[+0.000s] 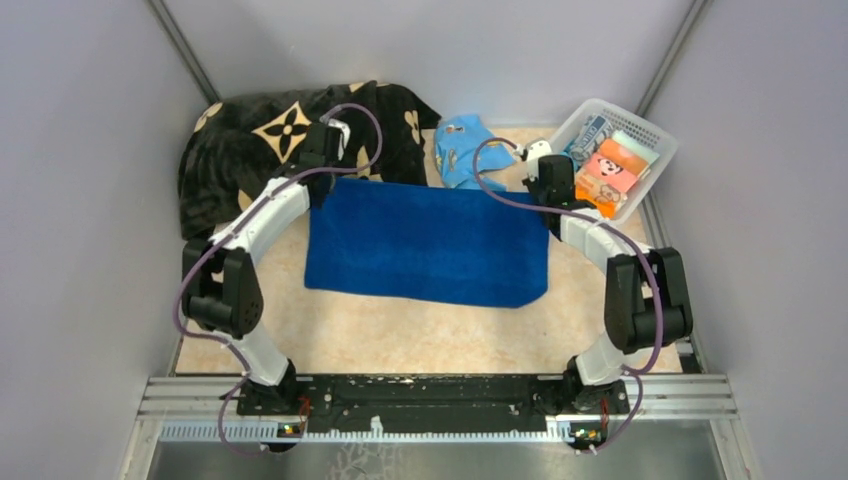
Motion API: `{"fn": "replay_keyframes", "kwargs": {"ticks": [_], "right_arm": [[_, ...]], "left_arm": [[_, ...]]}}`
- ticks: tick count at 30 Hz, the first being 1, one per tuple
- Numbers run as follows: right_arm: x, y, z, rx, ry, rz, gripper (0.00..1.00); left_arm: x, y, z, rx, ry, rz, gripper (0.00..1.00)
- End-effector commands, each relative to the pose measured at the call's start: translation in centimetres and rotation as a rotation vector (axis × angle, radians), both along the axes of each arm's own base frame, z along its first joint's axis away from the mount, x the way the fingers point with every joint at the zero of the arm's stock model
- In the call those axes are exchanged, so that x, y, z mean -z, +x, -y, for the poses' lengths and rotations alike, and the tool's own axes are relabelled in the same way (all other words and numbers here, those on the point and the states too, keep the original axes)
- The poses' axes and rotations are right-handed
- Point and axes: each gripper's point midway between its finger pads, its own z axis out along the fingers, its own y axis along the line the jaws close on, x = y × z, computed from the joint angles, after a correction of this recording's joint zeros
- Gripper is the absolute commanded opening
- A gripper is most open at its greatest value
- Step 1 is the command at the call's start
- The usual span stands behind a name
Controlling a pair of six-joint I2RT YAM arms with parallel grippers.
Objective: Roll the towels
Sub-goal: Fold the towel at the center of the board.
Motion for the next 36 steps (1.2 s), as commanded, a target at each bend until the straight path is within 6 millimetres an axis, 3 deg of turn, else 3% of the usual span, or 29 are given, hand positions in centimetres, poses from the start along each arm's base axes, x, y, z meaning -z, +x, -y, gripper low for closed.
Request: {"fn": "replay_keyframes", "kwargs": {"ticks": [1,8,14,17,21,24,27,31,36], "right_arm": [[-7.5,-0.3,0.4,0.031,0.081,0.197,0.00],[-14.4,-6.7,-1.5,-0.047,0.293,0.333,0.00],[-19.3,-13.4,-3.7,-0.197,0.425,0.403,0.00],[-21.1,-16.9,-5.2,-0.302,0.483,0.396,0.00],[-22.1,-20.2,-6.6,-0.398,0.530,0.356,0.00],[-21.6,-20.9,-7.7,-0.434,0.577,0.292,0.00],[-19.2,-18.9,-7.4,-0.345,0.595,0.208,0.00],[-14.5,-14.0,-5.6,-0.171,0.526,0.096,0.00],[-9.6,-6.9,-3.3,-0.017,0.392,0.080,0.00]], "left_arm": [[-6.1,-1.4,-2.2,-0.089,-0.026,0.163,0.00],[-15.3,-8.2,-3.6,-0.103,-0.159,0.415,0.00],[-23.0,-15.8,-4.6,-0.037,-0.293,0.675,0.04],[-25.4,-19.0,-4.9,-0.009,-0.355,0.763,0.06],[-26.4,-21.5,-4.8,0.037,-0.400,0.808,0.09],[-25.7,-21.3,-4.7,0.036,-0.394,0.779,0.11],[-22.5,-18.9,-4.3,0.017,-0.352,0.681,0.11],[-16.4,-14.0,-3.6,-0.040,-0.272,0.483,0.10],[-9.0,-7.8,-3.3,-0.140,-0.151,0.261,0.00]]}}
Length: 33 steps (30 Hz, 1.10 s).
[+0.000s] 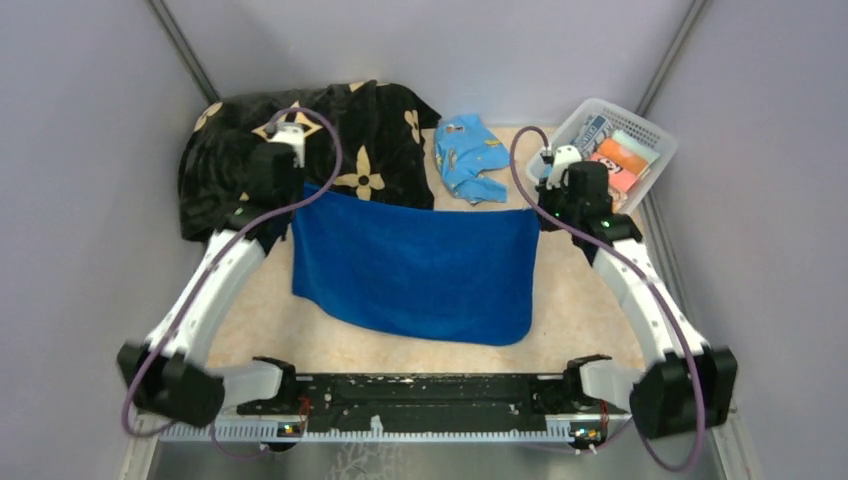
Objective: Roll the towels
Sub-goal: Fold the towel at the center of the board.
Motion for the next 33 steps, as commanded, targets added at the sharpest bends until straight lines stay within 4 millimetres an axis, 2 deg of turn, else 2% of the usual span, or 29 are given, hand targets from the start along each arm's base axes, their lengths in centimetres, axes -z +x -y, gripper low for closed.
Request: {"fn": "replay_keyframes", "kwargs": {"ticks": [1,4,7,11,16,23,33], "right_arm": [[1.8,6.4,3.0,0.166,-0.128,0.075,0.00],[4.1,9.0,3.9,0.182,-0.216,0.108,0.00],[6.1,10.3,5.0,0.203,-0.296,0.115,0.00],[7.3,11.4,5.8,0.209,-0.363,0.131,0.00],[8.2,12.0,5.9,0.197,-0.382,0.112,0.00],[8.4,10.1,5.2,0.168,-0.333,0.055,0.00],[8.5,5.2,3.4,0.155,-0.178,-0.031,0.00]], "left_arm": [[6.1,4.1,-0.6,-0.098,0.085,-0.177,0.00],[9.7,6.2,-0.2,-0.107,0.120,-0.283,0.00],[11.5,7.4,-0.3,-0.103,0.157,-0.315,0.00],[12.7,8.5,-0.8,-0.097,0.186,-0.318,0.00],[12.6,9.6,-0.7,-0.077,0.200,-0.308,0.01],[12.9,8.8,-1.4,-0.097,0.224,-0.313,0.02],[13.8,7.4,-2.7,-0.162,0.254,-0.313,0.03]]}}
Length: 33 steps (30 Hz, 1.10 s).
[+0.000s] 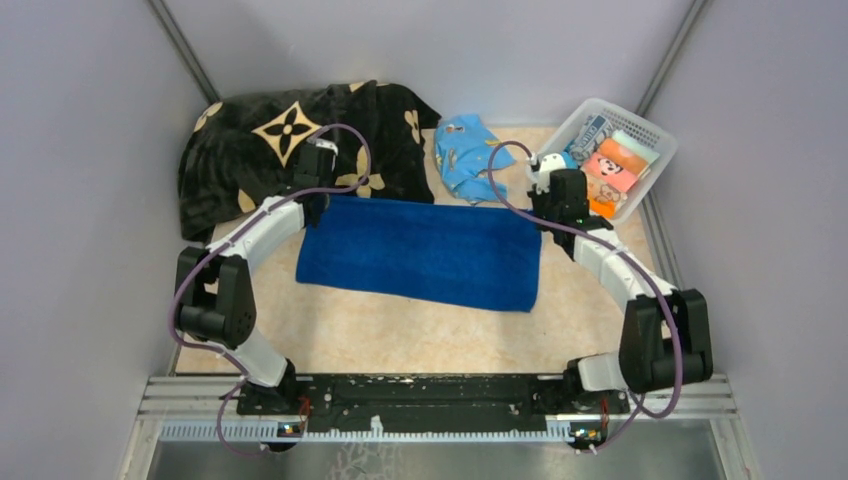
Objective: Roll the towels
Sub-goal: Fold the towel at the center of the board.
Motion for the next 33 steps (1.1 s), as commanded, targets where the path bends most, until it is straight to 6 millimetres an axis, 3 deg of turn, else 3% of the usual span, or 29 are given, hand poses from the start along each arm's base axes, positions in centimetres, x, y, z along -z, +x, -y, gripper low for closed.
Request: {"fn": "replay_keyframes", "kwargs": {"ticks": [1,12,19,28,33], "right_arm": [[-1.2,-2.3,-0.2,0.041,0.085,0.009,0.00],[1.9,-6.4,0.4,0.137,0.127,-0.154,0.00],[2.3,-9.1,0.4,0.157,0.149,-0.222,0.00],[0.2,-9.7,0.3,0.181,0.204,-0.165,0.00],[-1.1,-10.1,0.1,0.167,0.206,-0.172,0.00]], "left_arm": [[-1.7,-0.7,-2.3,-0.088,0.046,0.059,0.03],[1.7,-3.4,-2.6,-0.146,0.009,-0.019,0.04],[3.0,-5.5,-3.0,-0.211,-0.011,-0.068,0.03],[3.4,-7.6,-4.6,-0.308,0.038,-0.087,0.02],[3.3,-8.2,-4.3,-0.310,0.007,-0.087,0.03]]}}
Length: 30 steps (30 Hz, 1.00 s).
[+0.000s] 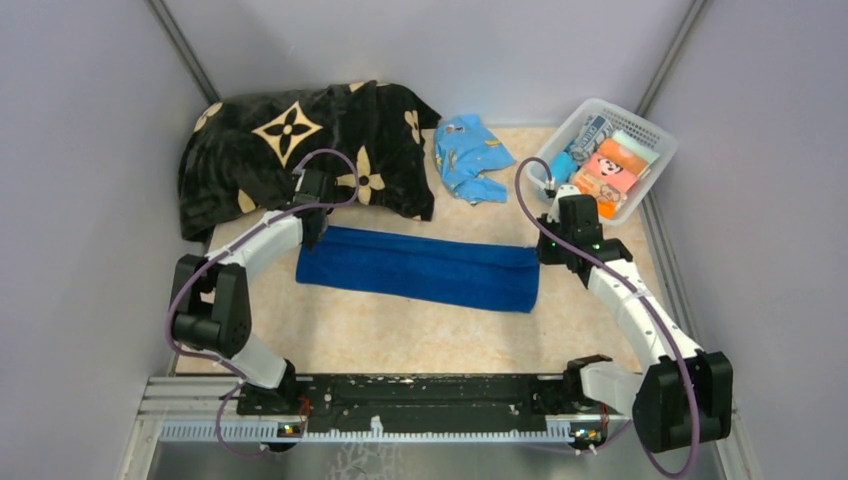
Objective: Roll the towels
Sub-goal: Fold the towel at the center of the board.
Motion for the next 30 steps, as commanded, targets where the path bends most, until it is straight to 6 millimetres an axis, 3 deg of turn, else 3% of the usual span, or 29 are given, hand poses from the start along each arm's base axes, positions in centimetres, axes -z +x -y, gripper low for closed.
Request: {"fn": "replay_keyframes", "kwargs": {"ticks": [1,11,19,21,23,27,30], "right_arm": [[-1.7,-0.5,1.9,0.064,-0.068,0.003,0.00],[-2.0,-1.3,2.6,0.099,-0.095,-0.012,0.00],[-1.1,-1.4,1.4,0.008,-0.089,-0.063,0.00],[-1.2,-1.5,1.2,-0.006,-0.084,-0.058,0.00],[-1.3,-1.6,1.1,-0.020,-0.079,-0.054,0.04],[-2.1,-2.0,0.5,-0.063,-0.062,-0.019,0.12],[-3.3,-2.2,-0.1,-0.102,-0.049,0.020,0.29]], "left_arm": [[-1.6,-1.6,-2.3,-0.087,0.059,0.025,0.03],[-1.1,-2.8,-2.0,-0.090,0.020,0.008,0.06],[0.4,-3.3,-1.8,-0.101,0.009,-0.051,0.15],[0.4,-3.3,-1.6,-0.102,0.001,-0.045,0.23],[0.3,-3.4,-1.6,-0.105,-0.006,-0.038,0.32],[-0.3,-3.6,-1.6,-0.107,-0.022,-0.012,0.37],[-1.2,-3.5,-1.5,-0.116,-0.038,0.026,0.40]]}}
